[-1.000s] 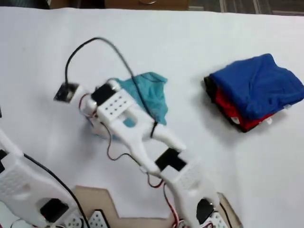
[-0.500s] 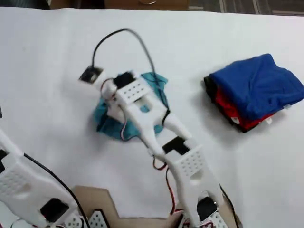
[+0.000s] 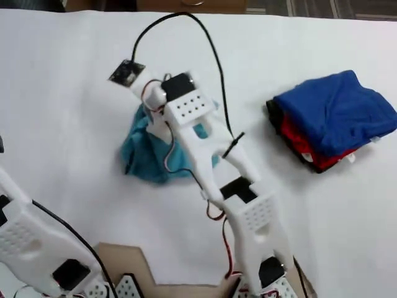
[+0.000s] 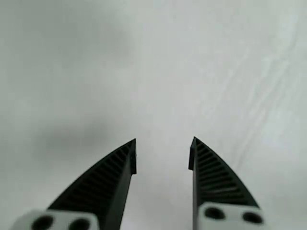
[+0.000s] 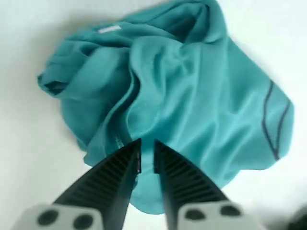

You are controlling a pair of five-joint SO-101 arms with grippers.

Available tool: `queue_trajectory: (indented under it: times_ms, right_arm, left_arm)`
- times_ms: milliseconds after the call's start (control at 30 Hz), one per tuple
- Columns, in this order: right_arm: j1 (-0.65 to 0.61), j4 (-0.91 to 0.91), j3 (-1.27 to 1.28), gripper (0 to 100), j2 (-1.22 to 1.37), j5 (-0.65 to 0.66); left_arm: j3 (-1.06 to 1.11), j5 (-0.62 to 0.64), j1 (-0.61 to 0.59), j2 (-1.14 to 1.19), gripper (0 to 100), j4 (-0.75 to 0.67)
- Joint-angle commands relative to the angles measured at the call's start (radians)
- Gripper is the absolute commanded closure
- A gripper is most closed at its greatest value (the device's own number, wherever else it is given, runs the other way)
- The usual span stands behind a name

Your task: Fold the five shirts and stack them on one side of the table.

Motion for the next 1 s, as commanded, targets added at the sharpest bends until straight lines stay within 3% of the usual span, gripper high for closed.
queue_trajectory:
  times_ms: [0, 200, 600, 967]
  right_arm:
    - [-0.030, 0.041, -0.031, 87.7, -0.079, -0.023]
    - [-0.093, 0.143, -0.029, 66.6, -0.087, -0.023]
    - [-0.257, 0.130, 0.140, 69.2, -0.097, -0.025]
    - [-0.266, -0.128, 0.373, 69.3, -0.096, -0.025]
  left_arm:
    - [-0.044, -0.008, 0.009, -0.064, 82, -0.011]
    - [-0.044, -0.009, 0.009, -0.064, 82, -0.011]
    - [-0.044, -0.009, 0.009, -0.064, 82, -0.031]
    - [-0.045, -0.011, -0.008, -0.066, 82, -0.044]
